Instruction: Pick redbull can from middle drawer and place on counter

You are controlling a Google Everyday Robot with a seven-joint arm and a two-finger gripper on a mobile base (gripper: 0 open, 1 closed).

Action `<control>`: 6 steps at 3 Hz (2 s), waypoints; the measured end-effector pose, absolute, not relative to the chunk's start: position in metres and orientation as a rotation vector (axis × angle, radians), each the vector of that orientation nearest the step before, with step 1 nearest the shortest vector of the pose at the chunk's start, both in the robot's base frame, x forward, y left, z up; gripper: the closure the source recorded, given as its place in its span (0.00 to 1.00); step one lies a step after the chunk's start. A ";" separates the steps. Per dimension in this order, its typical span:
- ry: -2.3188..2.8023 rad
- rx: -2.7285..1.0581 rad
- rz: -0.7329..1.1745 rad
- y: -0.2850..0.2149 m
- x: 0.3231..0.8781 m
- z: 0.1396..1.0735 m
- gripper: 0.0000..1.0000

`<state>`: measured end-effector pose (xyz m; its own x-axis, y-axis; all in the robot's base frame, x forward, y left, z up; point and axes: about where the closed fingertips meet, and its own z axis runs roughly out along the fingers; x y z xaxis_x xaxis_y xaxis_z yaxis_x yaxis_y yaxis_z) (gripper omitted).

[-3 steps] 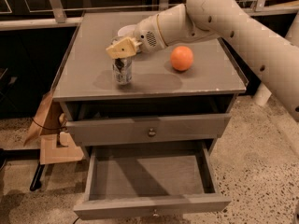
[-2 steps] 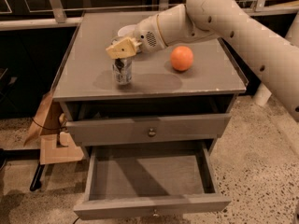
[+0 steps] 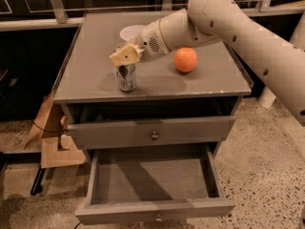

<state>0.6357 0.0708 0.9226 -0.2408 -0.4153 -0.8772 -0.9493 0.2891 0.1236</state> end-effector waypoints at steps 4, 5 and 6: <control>1.801 -1.252 0.875 0.070 0.633 0.917 0.35; 1.801 -1.252 0.876 0.070 0.633 0.917 0.11; 1.801 -1.252 0.876 0.070 0.633 0.917 0.00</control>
Offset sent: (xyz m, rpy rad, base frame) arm -0.0021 -0.0005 -0.0049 -0.0147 -0.0077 0.0064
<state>0.6333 0.0704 0.9172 -0.2304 -0.4311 -0.8724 -0.9524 0.2840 0.1111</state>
